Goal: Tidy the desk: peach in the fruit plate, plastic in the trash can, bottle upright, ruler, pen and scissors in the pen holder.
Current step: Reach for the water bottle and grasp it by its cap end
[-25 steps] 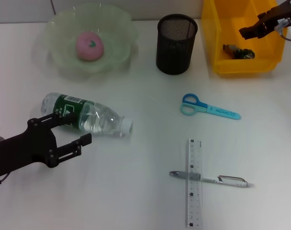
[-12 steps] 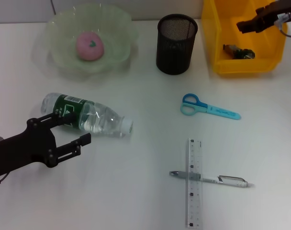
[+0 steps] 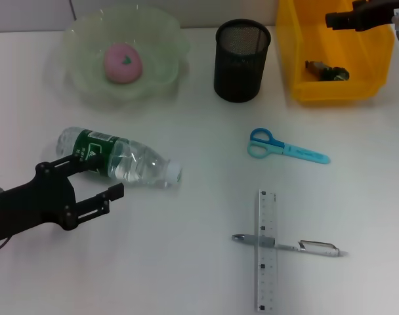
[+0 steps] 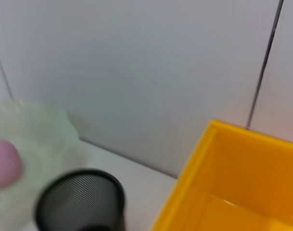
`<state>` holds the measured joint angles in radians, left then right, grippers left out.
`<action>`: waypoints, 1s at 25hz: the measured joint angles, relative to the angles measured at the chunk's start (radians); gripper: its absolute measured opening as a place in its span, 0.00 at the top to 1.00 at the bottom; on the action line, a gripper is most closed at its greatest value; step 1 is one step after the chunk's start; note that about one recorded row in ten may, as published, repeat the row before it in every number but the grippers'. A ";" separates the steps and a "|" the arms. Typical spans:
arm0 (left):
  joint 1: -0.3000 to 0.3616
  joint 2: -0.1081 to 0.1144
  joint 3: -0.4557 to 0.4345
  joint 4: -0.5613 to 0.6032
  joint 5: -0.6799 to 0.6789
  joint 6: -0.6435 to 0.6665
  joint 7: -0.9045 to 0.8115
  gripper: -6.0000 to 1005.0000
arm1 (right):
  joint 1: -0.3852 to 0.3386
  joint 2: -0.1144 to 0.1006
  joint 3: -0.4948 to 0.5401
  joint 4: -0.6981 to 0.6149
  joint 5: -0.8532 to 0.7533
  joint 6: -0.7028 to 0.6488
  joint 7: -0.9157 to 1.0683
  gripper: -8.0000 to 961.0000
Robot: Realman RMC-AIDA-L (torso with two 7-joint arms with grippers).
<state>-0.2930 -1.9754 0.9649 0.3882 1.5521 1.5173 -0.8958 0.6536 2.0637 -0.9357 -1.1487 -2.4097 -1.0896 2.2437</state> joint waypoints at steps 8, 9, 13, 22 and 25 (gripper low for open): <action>0.000 0.003 0.000 0.000 0.002 0.017 -0.001 0.31 | -0.145 -0.001 0.000 -0.031 0.363 -0.060 -0.215 0.33; 0.000 0.003 0.000 0.000 0.002 0.018 -0.002 0.31 | -0.163 -0.001 0.000 -0.027 0.410 -0.068 -0.253 0.33; -0.004 0.003 0.000 0.000 0.002 0.021 -0.009 0.31 | -0.227 0.000 0.002 0.021 0.598 -0.107 -0.419 0.33; -0.012 -0.003 0.000 0.001 0.002 0.025 -0.010 0.31 | -0.234 -0.012 0.131 0.300 0.800 -0.336 -0.760 0.34; -0.013 -0.005 0.000 0.001 0.000 0.025 -0.008 0.31 | -0.220 -0.025 0.164 0.406 0.801 -0.420 -0.863 0.34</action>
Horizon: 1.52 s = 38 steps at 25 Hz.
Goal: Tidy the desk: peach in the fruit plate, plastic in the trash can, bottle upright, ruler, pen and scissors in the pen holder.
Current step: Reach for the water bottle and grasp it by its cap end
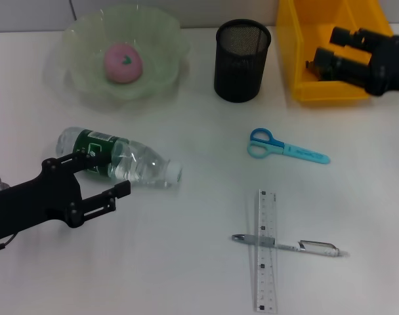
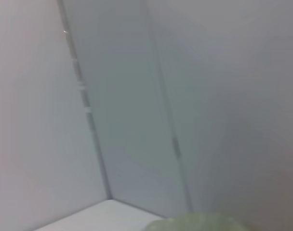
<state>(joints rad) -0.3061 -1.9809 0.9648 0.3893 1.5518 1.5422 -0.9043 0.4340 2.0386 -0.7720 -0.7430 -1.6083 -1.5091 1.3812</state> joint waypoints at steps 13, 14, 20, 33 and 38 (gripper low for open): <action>-0.019 -0.012 0.000 0.000 -0.004 0.000 0.002 0.31 | 0.018 -0.020 -0.051 0.263 -0.028 -0.131 -0.290 0.34; -0.021 -0.012 0.000 0.000 -0.004 -0.001 0.001 0.31 | 0.018 -0.017 -0.057 0.266 -0.041 -0.134 -0.298 0.34; -0.024 -0.012 0.000 0.000 0.000 -0.001 -0.002 0.31 | 0.016 0.006 -0.062 0.272 -0.146 -0.150 -0.335 0.34; -0.029 -0.015 0.000 0.000 0.000 0.002 -0.007 0.31 | -0.011 0.038 -0.059 0.271 -0.234 -0.066 -0.378 0.33; -0.033 -0.015 0.000 0.000 0.001 0.005 -0.017 0.31 | -0.029 0.039 -0.052 0.271 -0.229 -0.061 -0.410 0.32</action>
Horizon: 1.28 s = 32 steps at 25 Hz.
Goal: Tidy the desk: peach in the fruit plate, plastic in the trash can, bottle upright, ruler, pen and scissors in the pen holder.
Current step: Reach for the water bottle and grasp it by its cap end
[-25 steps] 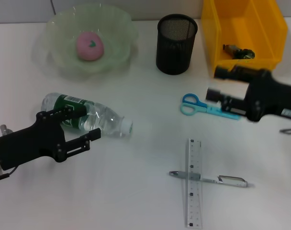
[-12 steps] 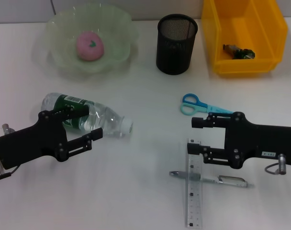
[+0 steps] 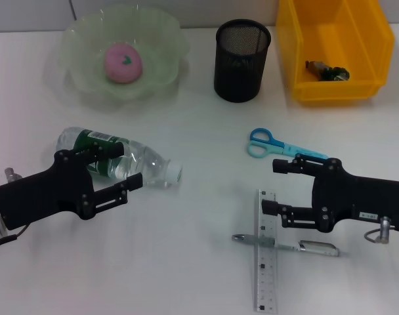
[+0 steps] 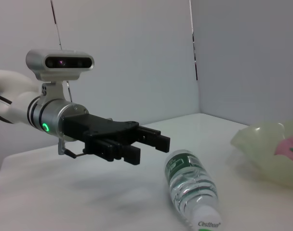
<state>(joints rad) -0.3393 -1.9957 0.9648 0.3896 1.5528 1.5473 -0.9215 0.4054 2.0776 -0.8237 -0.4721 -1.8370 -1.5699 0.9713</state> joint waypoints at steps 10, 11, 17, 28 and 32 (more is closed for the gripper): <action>0.000 0.002 0.000 0.007 0.001 0.019 -0.002 0.31 | -0.009 0.001 0.000 0.002 0.002 0.021 -0.041 0.18; 0.000 0.002 0.000 0.008 0.001 0.019 -0.002 0.31 | -0.009 0.001 0.000 0.003 0.002 0.028 -0.047 0.18; -0.002 0.000 0.002 0.009 0.003 0.019 -0.002 0.31 | -0.010 0.004 -0.005 0.005 0.002 0.061 -0.057 0.18; -0.007 0.000 0.009 0.011 0.003 0.015 -0.002 0.31 | -0.010 0.005 0.000 0.006 0.004 0.062 -0.069 0.18; -0.014 0.000 0.009 0.011 0.003 0.017 -0.008 0.31 | -0.010 0.006 0.000 0.006 0.005 0.062 -0.069 0.18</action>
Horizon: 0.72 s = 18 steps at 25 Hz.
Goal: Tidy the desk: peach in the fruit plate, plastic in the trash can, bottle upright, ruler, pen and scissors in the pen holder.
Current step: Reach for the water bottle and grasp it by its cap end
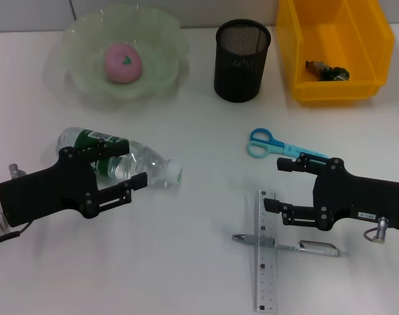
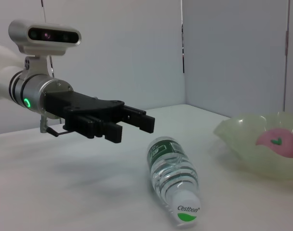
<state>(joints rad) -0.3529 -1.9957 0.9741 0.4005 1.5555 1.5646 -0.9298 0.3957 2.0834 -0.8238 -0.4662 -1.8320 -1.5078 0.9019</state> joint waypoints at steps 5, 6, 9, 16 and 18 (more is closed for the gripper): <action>-0.010 -0.001 0.007 0.033 0.000 0.004 -0.040 0.31 | 0.000 0.000 0.000 0.000 0.001 0.000 0.000 0.18; -0.015 -0.002 0.019 0.072 0.000 0.004 -0.080 0.31 | 0.000 0.000 0.000 0.000 0.001 0.000 0.000 0.18; -0.028 -0.004 0.040 0.131 0.001 -0.001 -0.146 0.31 | 0.000 0.000 0.000 0.000 0.001 -0.003 0.000 0.18; -0.128 -0.009 0.058 0.234 0.102 -0.026 -0.287 0.31 | 0.000 0.000 0.002 0.000 0.002 -0.001 0.000 0.18; -0.167 -0.013 0.058 0.251 0.166 -0.037 -0.323 0.31 | 0.000 0.000 0.002 0.000 0.002 0.000 0.000 0.18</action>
<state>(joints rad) -0.5195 -2.0087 1.0316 0.6515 1.7216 1.5273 -1.2527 0.3958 2.0830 -0.8221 -0.4662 -1.8299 -1.5079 0.9020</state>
